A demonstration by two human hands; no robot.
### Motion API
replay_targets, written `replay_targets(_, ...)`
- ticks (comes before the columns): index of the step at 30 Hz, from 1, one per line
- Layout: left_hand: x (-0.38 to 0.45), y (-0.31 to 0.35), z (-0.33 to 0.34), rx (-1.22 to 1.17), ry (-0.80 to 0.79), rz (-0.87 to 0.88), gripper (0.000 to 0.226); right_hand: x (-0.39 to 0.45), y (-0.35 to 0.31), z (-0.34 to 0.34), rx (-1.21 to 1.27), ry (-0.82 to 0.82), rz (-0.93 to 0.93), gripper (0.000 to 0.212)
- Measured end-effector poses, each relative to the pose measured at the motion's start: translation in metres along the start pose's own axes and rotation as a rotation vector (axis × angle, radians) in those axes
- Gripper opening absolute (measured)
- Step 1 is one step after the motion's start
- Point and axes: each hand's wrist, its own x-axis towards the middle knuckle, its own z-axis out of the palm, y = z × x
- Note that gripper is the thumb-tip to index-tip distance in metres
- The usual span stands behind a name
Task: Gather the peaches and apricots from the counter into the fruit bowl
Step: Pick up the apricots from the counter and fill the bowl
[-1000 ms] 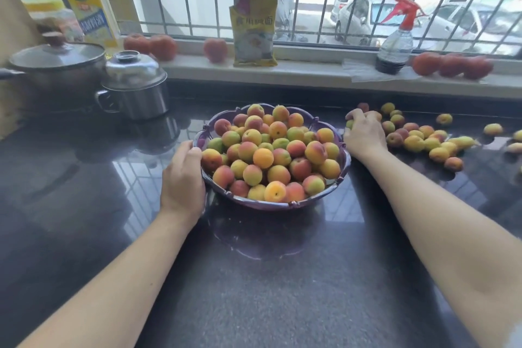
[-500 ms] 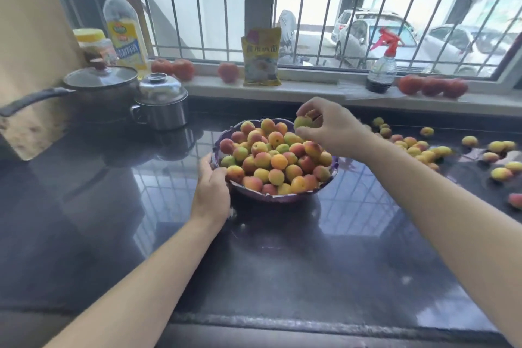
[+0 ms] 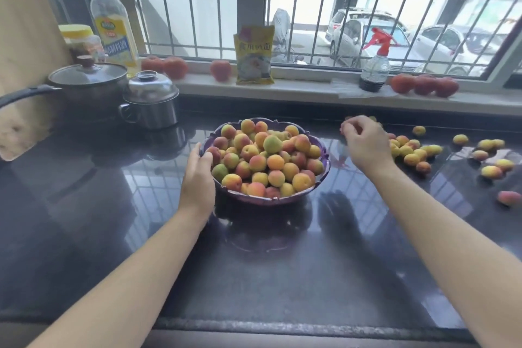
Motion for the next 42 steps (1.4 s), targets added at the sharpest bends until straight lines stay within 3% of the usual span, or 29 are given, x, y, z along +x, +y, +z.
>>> replay_targets(4,0.012,-0.020,0.005,-0.054,0.077,0.041,0.054,-0.013,0.097,-0.001,-0.433,-0.101,0.099,0.038)
replay_targets(11,0.019,-0.027,0.005,-0.075,0.109,0.055,0.061,0.011,0.108,0.017,-0.594,-0.137,0.082,0.054)
replay_targets(16,0.019,-0.025,0.005,-0.057,0.096,0.080,0.049,0.027,0.108,0.022,-0.609,-0.234,0.107,0.058)
replay_targets(21,0.020,-0.029,0.004,-0.031,0.087,0.091,0.054,0.018,0.109,0.020,-0.539,0.013,0.014,0.040)
replay_targets(25,0.025,-0.032,0.002,0.003,0.102,0.109,0.057,0.018,0.107,0.016,-0.492,-0.035,0.048,0.033)
replay_targets(31,0.013,-0.023,0.004,-0.087,0.066,0.060,0.029,0.018,0.018,0.003,0.013,-0.013,-0.082,0.030)
replay_targets(34,0.012,-0.022,0.002,-0.128,0.129,0.063,0.036,0.007,-0.061,0.000,0.159,-0.226,-0.257,0.030)
replay_targets(36,0.012,-0.022,0.002,-0.107,0.176,0.068,0.039,-0.009,-0.102,0.011,0.140,-0.368,-0.400,0.032)
replay_targets(38,0.011,-0.022,0.002,-0.079,0.179,0.069,0.038,-0.021,-0.122,0.030,0.054,-0.403,-0.510,0.028)
replay_targets(42,0.010,-0.019,0.002,-0.052,0.175,0.062,0.031,-0.027,-0.118,0.057,-0.239,-0.466,-0.547,0.031)
